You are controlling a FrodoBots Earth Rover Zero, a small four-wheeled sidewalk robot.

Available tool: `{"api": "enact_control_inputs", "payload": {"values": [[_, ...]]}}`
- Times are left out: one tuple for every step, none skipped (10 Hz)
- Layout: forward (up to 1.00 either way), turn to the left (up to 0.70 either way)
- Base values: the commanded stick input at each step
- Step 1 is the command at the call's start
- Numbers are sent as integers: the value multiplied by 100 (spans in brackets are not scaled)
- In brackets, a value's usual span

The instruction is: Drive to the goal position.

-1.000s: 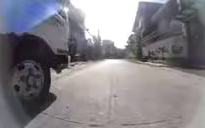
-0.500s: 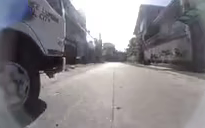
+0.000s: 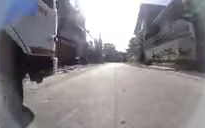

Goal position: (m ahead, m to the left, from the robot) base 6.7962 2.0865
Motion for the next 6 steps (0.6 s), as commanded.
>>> {"api": "enact_control_inputs", "payload": {"values": [[70, 0], [70, 0], [70, 0], [70, 0], [70, 0], [70, 0]]}}
